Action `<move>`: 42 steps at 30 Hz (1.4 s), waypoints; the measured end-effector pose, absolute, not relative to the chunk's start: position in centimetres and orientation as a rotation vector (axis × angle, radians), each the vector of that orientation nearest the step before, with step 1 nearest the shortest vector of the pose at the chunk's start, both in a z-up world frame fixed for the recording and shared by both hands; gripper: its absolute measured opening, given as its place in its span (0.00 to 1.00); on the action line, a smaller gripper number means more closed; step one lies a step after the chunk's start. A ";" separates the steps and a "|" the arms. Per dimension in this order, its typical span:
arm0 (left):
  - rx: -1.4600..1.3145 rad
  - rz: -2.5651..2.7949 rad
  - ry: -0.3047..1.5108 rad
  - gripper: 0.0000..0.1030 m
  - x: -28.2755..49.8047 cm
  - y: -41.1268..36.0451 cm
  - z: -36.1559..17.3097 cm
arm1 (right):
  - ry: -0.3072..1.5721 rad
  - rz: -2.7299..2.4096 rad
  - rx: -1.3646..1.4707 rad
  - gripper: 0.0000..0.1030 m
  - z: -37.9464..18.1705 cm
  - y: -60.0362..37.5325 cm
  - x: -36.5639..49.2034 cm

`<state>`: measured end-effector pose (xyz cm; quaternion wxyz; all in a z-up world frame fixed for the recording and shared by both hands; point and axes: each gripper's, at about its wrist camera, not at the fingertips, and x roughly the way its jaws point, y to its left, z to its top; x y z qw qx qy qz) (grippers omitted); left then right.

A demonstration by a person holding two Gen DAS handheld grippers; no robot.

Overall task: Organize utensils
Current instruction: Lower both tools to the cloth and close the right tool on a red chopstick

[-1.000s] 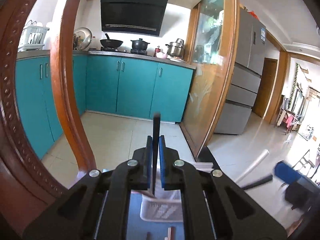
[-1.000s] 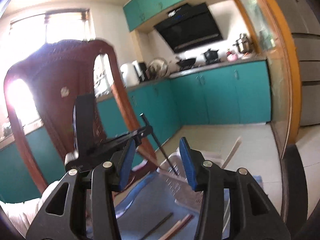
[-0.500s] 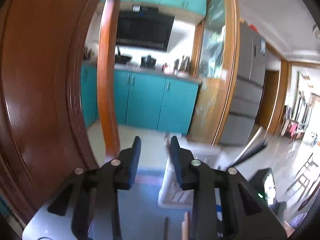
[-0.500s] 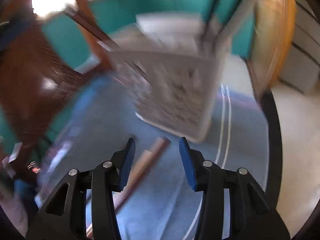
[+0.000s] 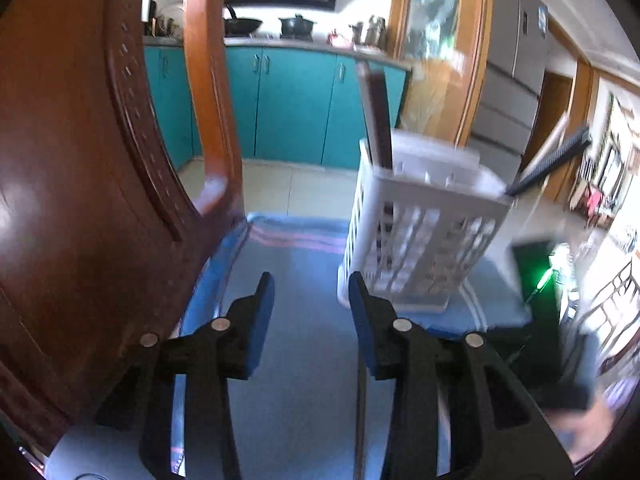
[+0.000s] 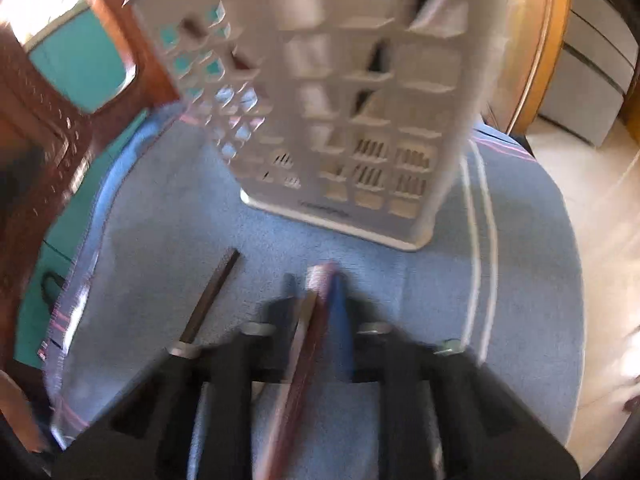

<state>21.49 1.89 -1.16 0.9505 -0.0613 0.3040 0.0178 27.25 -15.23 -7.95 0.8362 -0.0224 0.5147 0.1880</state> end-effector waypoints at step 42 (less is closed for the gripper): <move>-0.033 -0.053 0.977 0.22 25.1 -1.5 -9.5 | 1.147 0.273 -0.124 0.33 -8.9 -19.5 27.5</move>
